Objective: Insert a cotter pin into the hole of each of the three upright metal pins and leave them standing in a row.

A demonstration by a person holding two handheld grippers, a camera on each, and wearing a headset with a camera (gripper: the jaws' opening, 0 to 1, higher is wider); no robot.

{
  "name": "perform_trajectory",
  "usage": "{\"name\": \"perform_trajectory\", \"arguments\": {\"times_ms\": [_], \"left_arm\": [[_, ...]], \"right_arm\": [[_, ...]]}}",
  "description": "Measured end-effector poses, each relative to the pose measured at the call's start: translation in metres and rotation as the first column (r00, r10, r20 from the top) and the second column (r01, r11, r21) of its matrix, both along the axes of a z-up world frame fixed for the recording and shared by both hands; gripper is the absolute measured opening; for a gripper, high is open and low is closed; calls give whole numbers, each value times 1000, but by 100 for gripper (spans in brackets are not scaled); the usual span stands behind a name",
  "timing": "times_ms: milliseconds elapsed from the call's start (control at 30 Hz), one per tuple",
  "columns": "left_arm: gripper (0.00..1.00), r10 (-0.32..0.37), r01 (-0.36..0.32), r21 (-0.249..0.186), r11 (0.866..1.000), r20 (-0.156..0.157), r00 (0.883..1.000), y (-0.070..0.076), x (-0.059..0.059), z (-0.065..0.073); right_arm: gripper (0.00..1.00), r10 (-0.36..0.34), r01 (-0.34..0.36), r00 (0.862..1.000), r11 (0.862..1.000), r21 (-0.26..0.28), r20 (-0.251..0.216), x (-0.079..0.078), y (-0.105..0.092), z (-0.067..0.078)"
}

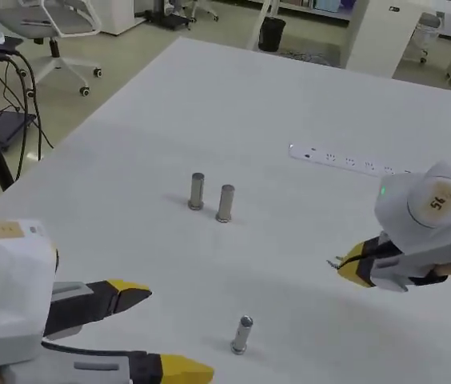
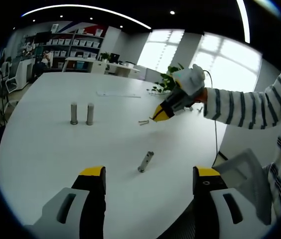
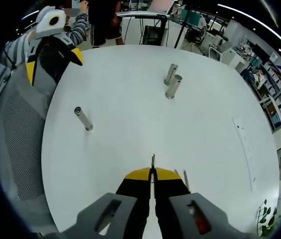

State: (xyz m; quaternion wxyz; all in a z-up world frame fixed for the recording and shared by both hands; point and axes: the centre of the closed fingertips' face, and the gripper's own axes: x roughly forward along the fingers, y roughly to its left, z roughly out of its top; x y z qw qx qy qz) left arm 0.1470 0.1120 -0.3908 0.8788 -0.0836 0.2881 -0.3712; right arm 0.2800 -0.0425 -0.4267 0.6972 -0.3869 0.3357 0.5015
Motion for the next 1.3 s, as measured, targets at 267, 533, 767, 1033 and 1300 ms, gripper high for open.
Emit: {"name": "perform_trajectory", "arguments": {"times_ms": [267,533,767,1033,1300], "left_arm": [[65,1,-1,-16,1000,10,1000,-1,8,7],[61,1,0,-54,999,10,1000,-4,17,16],[57,-28,29,-67,997,8,1000,-15,23,20],[45,9,-11,-196,980,-11,1000,-26,36,33],[42,-4,-3,-215,977,-33,999,-34,43,33]], "right_arm": [[0,16,-21,998,998,61,67,-12,13,27],[0,10,-28,988,993,117,152,-19,22,49],[0,6,-34,983,988,153,185,-24,29,58],[0,9,-51,977,980,194,211,-40,40,67],[0,49,-99,968,976,195,244,-56,51,72]]}}
